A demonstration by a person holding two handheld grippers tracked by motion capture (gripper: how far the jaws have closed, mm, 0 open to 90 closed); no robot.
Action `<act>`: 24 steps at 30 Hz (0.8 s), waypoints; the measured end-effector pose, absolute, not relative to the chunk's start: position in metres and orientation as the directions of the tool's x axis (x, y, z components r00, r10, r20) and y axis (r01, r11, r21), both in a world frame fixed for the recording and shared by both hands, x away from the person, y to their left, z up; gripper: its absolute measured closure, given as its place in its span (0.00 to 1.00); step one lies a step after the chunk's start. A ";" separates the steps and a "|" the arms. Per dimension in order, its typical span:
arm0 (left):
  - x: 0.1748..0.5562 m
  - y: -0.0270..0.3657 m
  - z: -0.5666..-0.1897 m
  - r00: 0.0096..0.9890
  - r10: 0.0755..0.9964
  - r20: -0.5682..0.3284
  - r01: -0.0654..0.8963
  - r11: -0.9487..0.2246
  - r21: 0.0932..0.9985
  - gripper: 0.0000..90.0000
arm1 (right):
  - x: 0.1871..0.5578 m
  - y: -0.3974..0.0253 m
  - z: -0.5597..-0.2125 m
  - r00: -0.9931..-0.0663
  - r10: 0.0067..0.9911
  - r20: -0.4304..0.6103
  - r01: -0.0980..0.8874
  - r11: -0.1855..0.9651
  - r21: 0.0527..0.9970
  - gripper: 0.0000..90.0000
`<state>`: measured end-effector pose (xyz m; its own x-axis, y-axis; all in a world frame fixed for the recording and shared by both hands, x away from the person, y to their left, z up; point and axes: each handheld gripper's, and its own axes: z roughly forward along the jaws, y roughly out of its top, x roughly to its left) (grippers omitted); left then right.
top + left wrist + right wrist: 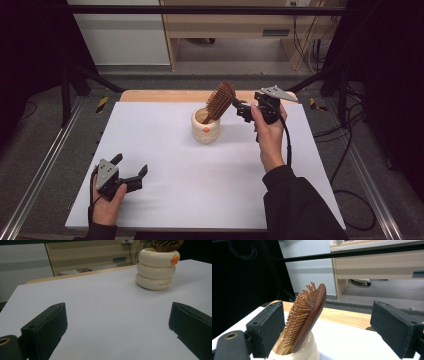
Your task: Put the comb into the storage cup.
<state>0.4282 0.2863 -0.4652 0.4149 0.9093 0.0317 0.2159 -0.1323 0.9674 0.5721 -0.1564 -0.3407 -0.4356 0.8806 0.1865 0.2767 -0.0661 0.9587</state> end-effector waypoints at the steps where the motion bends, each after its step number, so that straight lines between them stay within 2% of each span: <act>1: 0.428 0.286 -0.465 0.415 0.909 0.035 0.214 -0.135 0.968 0.02 | 0.571 -0.158 -0.340 -0.439 0.879 0.184 0.276 -0.063 0.959 0.14; 3: 0.428 0.286 -0.465 0.416 0.908 0.037 0.210 -0.136 0.968 0.02 | 0.569 -0.160 -0.339 -0.449 0.875 0.181 0.267 -0.062 0.962 0.13; 5: 0.428 0.287 -0.464 0.417 0.908 0.042 0.202 -0.138 0.970 0.02 | 0.565 -0.161 -0.337 -0.452 0.878 0.157 0.251 -0.044 0.967 0.09; 24: 0.428 0.291 -0.465 0.409 0.912 0.035 0.209 -0.131 0.969 0.02 | 0.545 -0.175 -0.342 -0.406 0.911 0.072 0.159 -0.008 0.987 0.06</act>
<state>0.4276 0.2908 -0.4648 0.4092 0.9118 0.0352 0.2087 -0.1311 0.9691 0.5452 -0.1745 -0.3418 -0.4058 0.9111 0.0724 0.1591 -0.0076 0.9872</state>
